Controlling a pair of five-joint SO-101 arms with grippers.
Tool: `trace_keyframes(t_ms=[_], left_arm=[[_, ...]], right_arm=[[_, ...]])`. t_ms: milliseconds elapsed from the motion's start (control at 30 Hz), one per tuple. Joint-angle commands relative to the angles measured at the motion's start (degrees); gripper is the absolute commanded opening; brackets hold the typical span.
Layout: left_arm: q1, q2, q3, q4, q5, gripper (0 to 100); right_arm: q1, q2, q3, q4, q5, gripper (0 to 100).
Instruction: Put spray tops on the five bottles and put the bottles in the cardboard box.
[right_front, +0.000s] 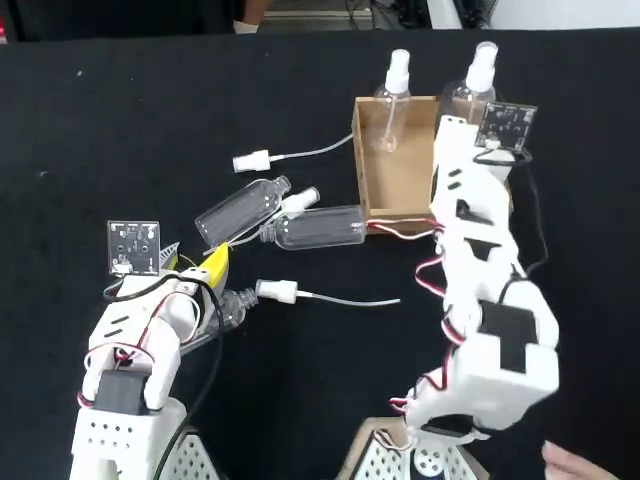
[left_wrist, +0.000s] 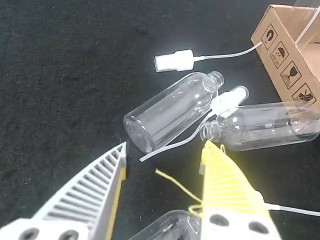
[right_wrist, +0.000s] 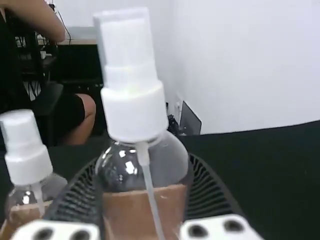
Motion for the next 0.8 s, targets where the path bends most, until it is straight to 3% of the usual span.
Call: trace_keyframes(t_ms=[0, 300, 767], left_arm=[[-0.04, -0.62, -0.57, -1.14, -0.09, 23], [-0.04, -0.62, -0.57, -1.14, -0.09, 23], [-0.04, -0.62, -0.48, -1.14, -0.09, 23]], right_arm=[[-0.97, 3.12, -4.00, -7.82, 0.44, 1.2], [-4.48, 14.20, -5.49, -23.56, 0.44, 1.1], [-4.92, 22.99, -12.79, -23.82, 0.09, 1.1]])
